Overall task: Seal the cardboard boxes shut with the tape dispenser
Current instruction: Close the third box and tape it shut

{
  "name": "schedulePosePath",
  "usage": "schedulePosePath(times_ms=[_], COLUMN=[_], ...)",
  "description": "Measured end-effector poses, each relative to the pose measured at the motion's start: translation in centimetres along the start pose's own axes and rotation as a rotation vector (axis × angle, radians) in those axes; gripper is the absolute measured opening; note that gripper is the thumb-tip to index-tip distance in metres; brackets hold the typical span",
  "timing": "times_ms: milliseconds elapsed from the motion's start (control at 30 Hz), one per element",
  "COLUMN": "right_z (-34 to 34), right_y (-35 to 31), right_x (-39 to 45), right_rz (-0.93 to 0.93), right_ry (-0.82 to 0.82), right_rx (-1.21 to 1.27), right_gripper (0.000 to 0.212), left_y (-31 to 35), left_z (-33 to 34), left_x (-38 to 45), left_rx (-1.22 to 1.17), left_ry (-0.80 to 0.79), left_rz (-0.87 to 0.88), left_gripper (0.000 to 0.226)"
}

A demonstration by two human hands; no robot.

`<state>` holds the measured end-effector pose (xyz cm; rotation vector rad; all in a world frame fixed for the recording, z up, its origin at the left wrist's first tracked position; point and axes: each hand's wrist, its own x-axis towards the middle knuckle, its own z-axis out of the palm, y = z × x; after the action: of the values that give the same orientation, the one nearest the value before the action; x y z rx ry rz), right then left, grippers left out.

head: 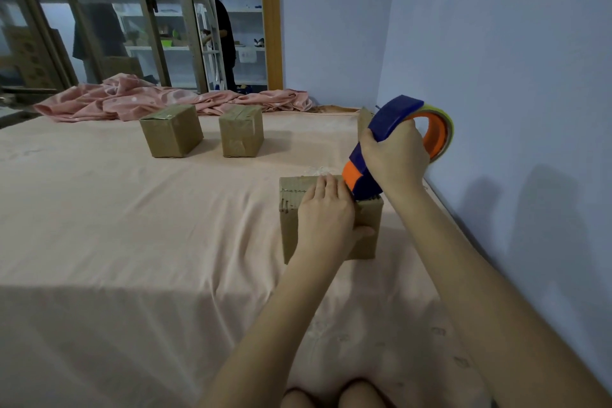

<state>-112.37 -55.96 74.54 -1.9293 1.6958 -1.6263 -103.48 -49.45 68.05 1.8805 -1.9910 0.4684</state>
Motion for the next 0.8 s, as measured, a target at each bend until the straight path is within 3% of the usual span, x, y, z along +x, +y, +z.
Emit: schedulePosePath(times_ms=[200, 500, 600, 733, 800], right_z=[-0.9, -1.8, -2.1, -3.2, -3.5], right_y=[2.0, 3.5, 3.9, 3.9, 4.0], right_x=[0.5, 0.9, 1.0, 1.7, 1.9], right_rz=[0.28, 0.553, 0.572, 0.548, 0.508], right_ry=[0.036, 0.09, 0.121, 0.206, 0.198], right_rx=[0.371, 0.625, 0.654, 0.692, 0.65], right_gripper=[0.017, 0.038, 0.038, 0.019, 0.023], left_y=[-0.2, -0.5, -0.5, -0.5, -0.4], left_z=[0.0, 0.3, 0.2, 0.2, 0.2], left_x=[-0.3, -0.4, -0.3, -0.3, -0.2], left_rx=[-0.024, -0.052, -0.051, -0.051, -0.044], left_ry=[0.015, 0.04, 0.037, 0.023, 0.02], left_rz=[0.017, 0.011, 0.009, 0.007, 0.001], left_gripper=[0.092, 0.091, 0.092, 0.093, 0.093])
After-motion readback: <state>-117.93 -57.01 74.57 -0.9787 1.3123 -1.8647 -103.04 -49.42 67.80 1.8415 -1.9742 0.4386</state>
